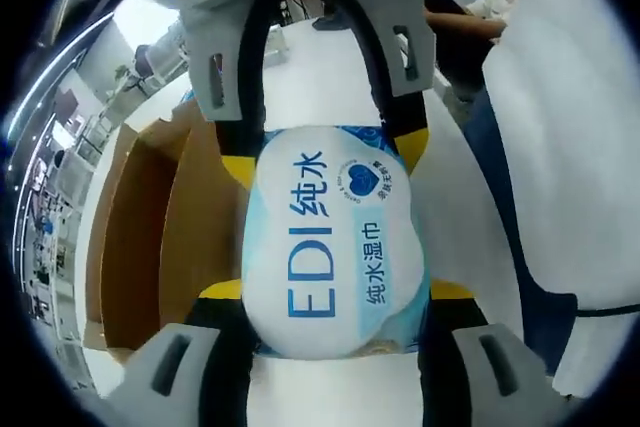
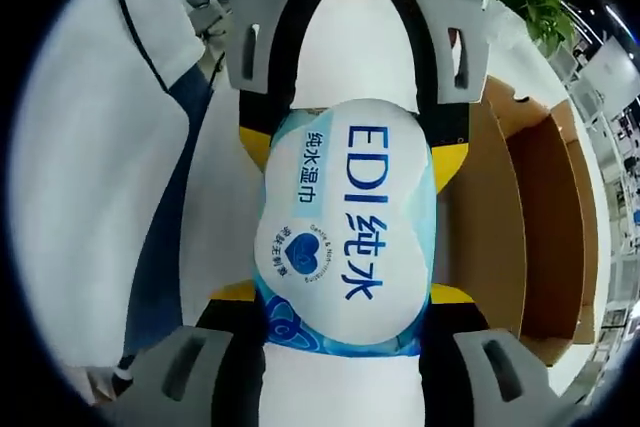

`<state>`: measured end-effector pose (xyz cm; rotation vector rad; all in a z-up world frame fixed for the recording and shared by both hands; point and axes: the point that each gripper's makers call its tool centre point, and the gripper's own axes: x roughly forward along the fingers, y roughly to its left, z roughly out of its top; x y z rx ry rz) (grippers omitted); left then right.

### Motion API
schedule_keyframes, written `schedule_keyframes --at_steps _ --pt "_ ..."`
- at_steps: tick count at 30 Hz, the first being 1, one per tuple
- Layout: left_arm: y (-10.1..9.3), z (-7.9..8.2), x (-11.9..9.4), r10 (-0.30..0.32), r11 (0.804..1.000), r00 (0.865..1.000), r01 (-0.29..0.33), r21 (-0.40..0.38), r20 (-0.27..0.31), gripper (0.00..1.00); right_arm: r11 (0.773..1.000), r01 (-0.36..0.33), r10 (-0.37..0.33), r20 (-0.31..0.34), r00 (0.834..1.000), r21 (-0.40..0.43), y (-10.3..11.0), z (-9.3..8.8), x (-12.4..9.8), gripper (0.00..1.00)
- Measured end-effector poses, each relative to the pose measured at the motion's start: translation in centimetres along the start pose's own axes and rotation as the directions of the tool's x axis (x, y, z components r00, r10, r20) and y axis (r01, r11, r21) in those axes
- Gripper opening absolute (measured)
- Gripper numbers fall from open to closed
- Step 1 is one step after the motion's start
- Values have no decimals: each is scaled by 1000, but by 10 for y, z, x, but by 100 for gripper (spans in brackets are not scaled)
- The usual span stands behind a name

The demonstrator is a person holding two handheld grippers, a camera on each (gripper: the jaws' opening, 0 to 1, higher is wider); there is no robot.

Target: Operate the shoe box by opening the lid, removing the specified soft item, and placing it in the target area until the item is outside and the box remains undamaged.

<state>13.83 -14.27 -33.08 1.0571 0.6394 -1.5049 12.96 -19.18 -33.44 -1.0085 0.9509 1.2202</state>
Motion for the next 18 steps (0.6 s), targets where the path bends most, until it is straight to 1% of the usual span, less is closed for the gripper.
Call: schedule_keyframes --at_steps 12,18 --pt "2 -13 13 -7 999 1000 7 -34 -4 66 999 -37 37 -8 999 -14 -4 -2 18 60" --pt "0 -15 17 -12 999 1000 12 -46 -4 66 999 -52 52 -6 999 -15 -4 -3 23 60"
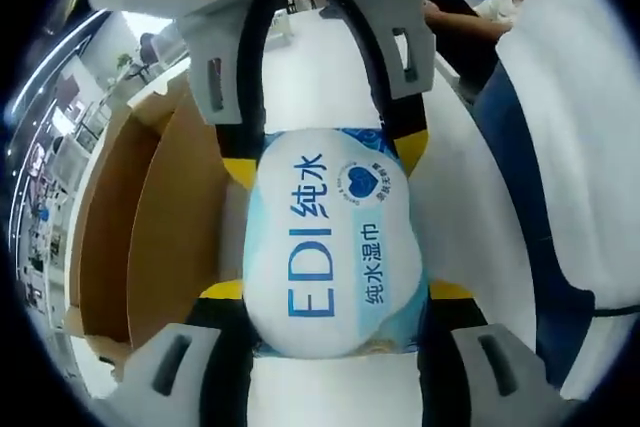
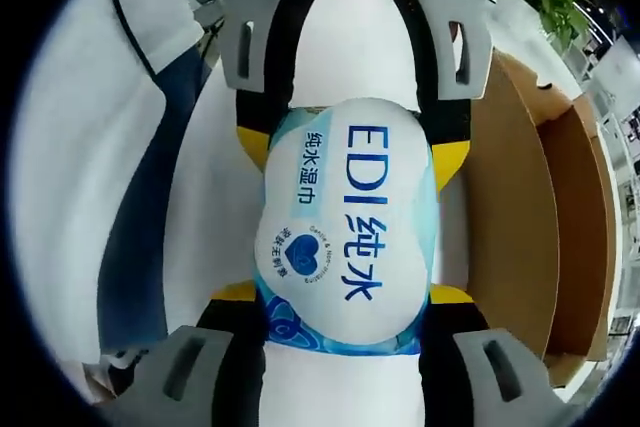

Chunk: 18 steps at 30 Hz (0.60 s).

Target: Operate the shoe box by opening the lid, removing the specified soft item, and placing it in the target area until the item is outside and the box remains undamaged.

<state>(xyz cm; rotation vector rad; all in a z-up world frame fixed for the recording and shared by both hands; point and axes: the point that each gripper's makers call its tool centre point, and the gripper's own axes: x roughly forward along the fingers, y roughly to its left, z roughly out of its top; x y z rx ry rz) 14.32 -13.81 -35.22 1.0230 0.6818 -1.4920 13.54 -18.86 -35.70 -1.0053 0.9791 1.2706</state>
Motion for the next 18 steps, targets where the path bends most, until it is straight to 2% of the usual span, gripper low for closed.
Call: schedule_keyframes --at_steps 18 --pt "1 -5 5 -31 999 999 31 -34 11 66 1000 -31 31 28 999 -2 -1 2 2 63"
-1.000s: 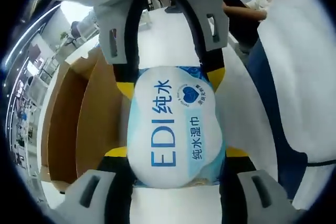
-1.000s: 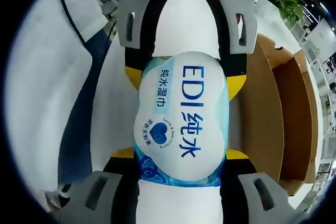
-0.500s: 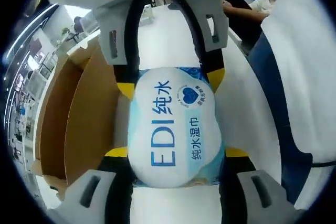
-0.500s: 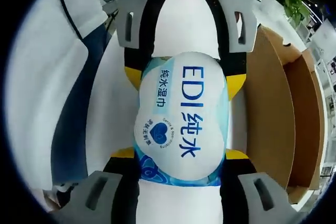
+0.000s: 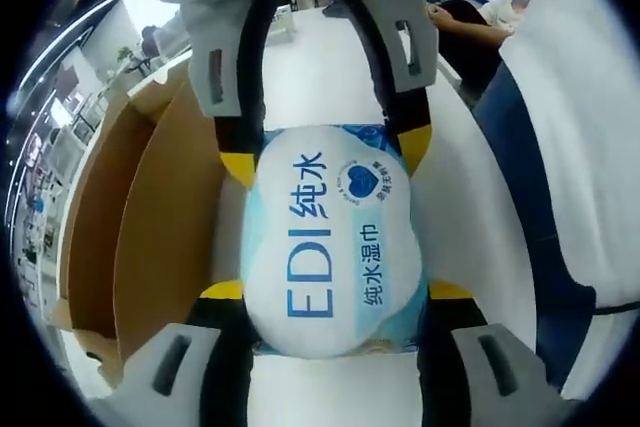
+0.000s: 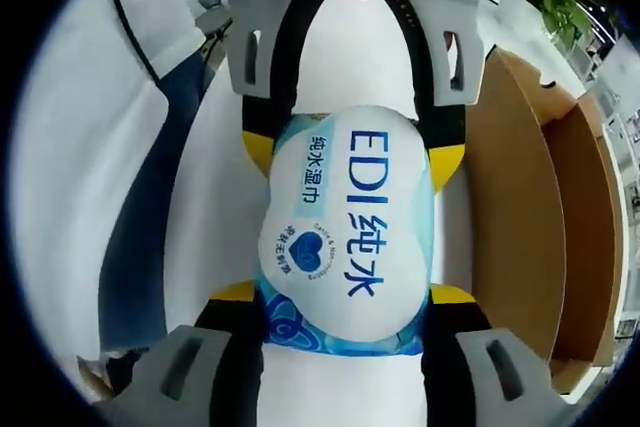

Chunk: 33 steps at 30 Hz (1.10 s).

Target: Operate the shoe box by opening the lid, removing the specified soft item, and placing it in the target area until the item is outside and the box remains undamaged.

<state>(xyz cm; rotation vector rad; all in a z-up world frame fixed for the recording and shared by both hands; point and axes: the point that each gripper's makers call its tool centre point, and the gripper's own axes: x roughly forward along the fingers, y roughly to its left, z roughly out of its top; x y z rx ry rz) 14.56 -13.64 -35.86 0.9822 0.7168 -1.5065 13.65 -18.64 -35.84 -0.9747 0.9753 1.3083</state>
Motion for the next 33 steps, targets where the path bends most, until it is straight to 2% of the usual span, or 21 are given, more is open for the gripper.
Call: schedule_keyframes --at_steps 25,27,30,33 --pt "0 -1 0 -24 999 1000 24 -26 19 66 1000 14 -14 -3 1000 -19 -1 -1 5 71" --pt "0 -1 1 -24 999 999 25 -26 21 66 1000 14 -14 -8 1000 -21 -1 -3 6 75" --pt "0 -1 1 -25 999 999 26 -28 22 67 1000 11 -11 3 1000 8 2 -3 7 85" --pt "0 -1 0 -26 999 999 26 -28 26 67 1000 16 -16 3 1000 20 1 -4 7 88"
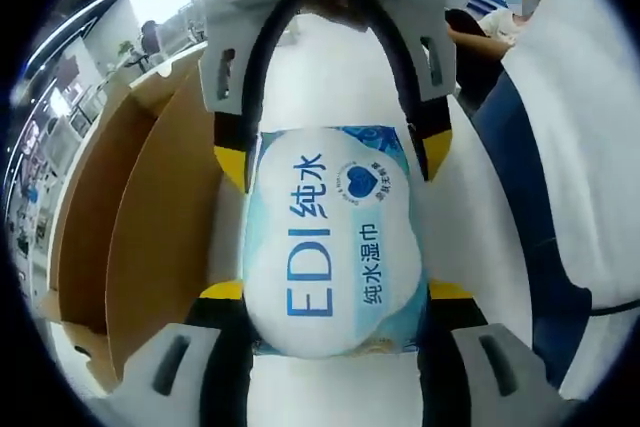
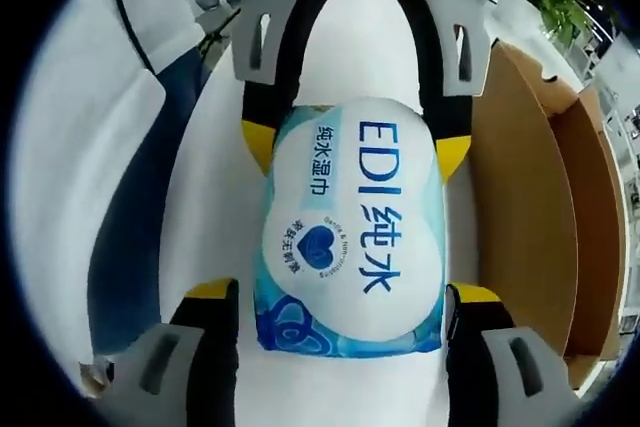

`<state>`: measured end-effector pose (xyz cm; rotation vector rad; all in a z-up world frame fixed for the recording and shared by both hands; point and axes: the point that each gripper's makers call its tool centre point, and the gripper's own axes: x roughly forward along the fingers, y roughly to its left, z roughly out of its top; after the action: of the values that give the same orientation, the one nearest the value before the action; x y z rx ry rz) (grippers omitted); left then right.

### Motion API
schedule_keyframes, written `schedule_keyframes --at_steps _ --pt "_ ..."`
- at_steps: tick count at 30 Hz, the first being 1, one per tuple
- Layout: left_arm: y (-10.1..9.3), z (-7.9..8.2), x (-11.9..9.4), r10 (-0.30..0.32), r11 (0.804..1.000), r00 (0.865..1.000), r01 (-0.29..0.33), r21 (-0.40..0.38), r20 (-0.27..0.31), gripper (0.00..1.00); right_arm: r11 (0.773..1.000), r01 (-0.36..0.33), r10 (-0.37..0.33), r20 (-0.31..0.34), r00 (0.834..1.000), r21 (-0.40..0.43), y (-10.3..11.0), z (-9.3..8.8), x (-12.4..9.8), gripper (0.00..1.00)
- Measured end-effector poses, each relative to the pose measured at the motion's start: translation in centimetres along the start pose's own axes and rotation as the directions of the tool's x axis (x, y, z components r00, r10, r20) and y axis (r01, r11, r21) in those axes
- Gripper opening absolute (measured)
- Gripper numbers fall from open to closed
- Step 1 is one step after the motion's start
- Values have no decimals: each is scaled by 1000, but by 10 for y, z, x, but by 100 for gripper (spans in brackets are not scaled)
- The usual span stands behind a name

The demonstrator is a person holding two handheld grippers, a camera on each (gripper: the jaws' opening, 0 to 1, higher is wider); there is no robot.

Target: Operate the shoe box by opening the lid, removing the specified soft item, and placing it in the target area until the item is outside and the box remains undamaged.

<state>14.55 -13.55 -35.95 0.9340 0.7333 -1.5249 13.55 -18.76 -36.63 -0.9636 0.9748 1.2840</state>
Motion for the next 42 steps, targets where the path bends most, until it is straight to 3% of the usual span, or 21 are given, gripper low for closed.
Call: schedule_keyframes --at_steps 23,30,35,38,42 --pt "0 0 0 3 1000 1000 -3 -9 3 67 999 53 -53 -20 998 0 0 -4 -12 88" --pt "1 1 1 12 1000 1000 -12 -18 -14 67 996 83 -83 -7 997 24 1 -8 -26 88" --pt "1 5 3 31 999 999 -32 -39 -38 67 993 109 -109 8 994 34 2 -22 -41 88" --pt "1 6 5 39 998 998 -41 -50 -53 66 992 126 -126 -22 992 -4 1 -37 -46 87" --pt "1 11 8 49 996 996 -55 -72 -79 66 991 131 -132 27 991 16 2 -42 -63 87"
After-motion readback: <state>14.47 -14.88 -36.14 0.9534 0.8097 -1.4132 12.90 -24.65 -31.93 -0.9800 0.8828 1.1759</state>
